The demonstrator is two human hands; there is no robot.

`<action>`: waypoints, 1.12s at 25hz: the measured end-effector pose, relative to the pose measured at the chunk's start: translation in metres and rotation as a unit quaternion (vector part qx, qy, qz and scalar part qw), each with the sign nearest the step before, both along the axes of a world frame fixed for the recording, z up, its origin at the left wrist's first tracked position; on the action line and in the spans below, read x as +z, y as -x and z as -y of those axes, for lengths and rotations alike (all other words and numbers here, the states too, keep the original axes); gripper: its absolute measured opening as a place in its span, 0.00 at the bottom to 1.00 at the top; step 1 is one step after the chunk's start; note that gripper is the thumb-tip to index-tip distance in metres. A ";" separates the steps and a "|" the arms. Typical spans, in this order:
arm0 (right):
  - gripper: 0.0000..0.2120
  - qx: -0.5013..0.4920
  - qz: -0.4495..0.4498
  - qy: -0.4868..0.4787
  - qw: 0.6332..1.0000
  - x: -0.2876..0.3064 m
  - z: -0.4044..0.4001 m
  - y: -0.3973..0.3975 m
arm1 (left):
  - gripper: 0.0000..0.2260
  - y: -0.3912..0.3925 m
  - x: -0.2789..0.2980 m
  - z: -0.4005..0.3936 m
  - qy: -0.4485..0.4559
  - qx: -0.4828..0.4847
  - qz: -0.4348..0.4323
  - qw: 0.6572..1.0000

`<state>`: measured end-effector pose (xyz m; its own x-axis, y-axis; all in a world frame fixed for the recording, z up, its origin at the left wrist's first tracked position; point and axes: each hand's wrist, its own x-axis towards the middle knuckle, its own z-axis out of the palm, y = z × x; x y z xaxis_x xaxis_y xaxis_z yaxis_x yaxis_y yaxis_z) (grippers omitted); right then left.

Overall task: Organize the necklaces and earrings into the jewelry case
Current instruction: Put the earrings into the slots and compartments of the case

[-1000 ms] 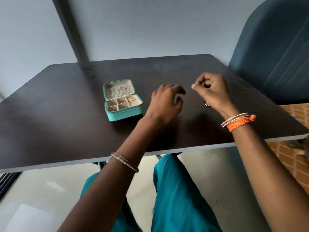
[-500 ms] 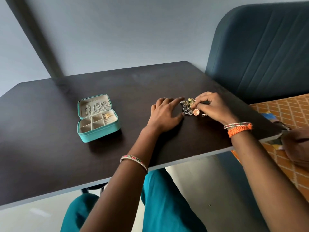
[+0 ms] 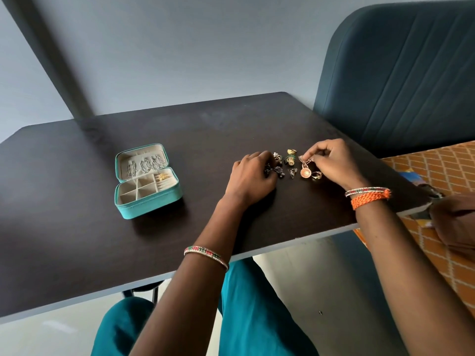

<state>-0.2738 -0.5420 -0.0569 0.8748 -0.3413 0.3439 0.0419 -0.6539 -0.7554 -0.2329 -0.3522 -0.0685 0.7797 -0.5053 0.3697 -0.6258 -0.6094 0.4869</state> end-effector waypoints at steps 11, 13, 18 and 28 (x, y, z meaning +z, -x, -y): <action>0.03 -0.007 -0.104 0.110 0.989 0.021 -0.006 -0.042 | 0.16 -0.001 0.005 -0.001 0.106 -0.001 -0.088 0.990; 0.04 -0.006 -0.136 0.142 0.981 0.023 -0.006 -0.047 | 0.15 -0.003 0.004 -0.001 0.132 0.010 -0.099 0.986; 0.03 0.039 -0.074 0.030 0.996 0.041 -0.023 -0.029 | 0.08 -0.001 0.017 -0.004 0.293 0.042 -0.193 0.935; 0.04 0.280 -0.031 -0.133 0.950 0.064 -0.126 0.019 | 0.08 0.063 0.062 -0.086 0.551 0.032 -0.394 0.735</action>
<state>-0.2932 -0.4159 0.0073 0.9604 0.1164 0.2533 0.2779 -0.3273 -0.9031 -0.2961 -0.2663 -0.0064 0.9802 -0.1908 -0.0531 0.1287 0.4098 0.9030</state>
